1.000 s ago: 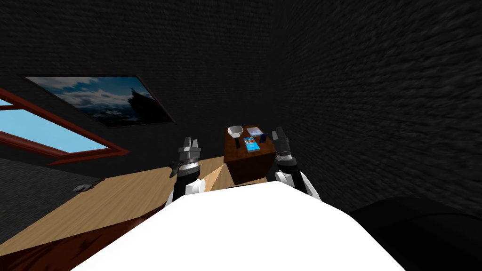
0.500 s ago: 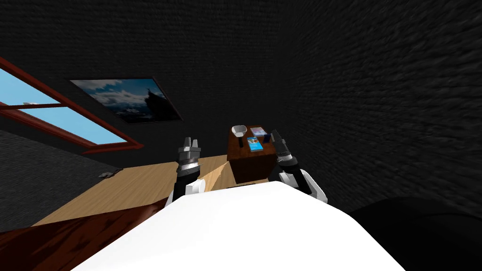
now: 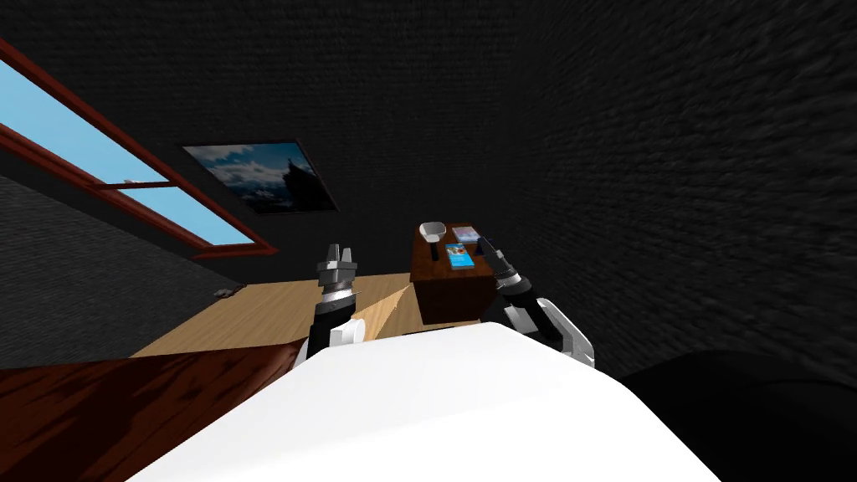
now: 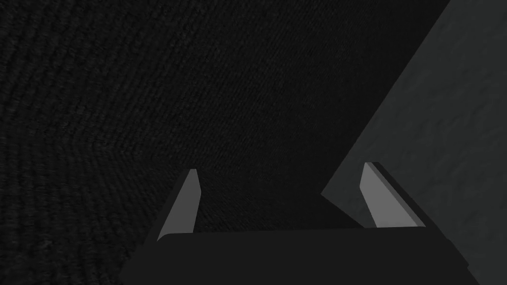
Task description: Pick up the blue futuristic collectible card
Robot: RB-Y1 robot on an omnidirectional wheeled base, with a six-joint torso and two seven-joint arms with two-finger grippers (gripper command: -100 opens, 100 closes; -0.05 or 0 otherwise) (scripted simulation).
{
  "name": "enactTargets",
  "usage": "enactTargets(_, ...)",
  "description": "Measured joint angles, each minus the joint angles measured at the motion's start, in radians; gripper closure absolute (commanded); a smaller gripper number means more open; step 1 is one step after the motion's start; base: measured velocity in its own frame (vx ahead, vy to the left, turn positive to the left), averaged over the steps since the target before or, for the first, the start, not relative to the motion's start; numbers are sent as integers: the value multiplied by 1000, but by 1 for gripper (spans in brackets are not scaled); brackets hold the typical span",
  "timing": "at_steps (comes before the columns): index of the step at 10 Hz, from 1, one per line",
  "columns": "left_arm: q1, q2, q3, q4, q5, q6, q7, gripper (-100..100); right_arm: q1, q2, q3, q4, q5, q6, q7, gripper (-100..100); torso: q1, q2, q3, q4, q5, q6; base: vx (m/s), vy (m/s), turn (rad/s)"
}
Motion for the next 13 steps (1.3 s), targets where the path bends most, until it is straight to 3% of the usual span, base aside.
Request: enactTargets(13, 0, 0, 0, 0, 0, 0, 0, 0, -10, -374, -54, 174, 140, -5, 17, -100, 0, -1, 0, 0, 0, 0, -21, 15, 148)
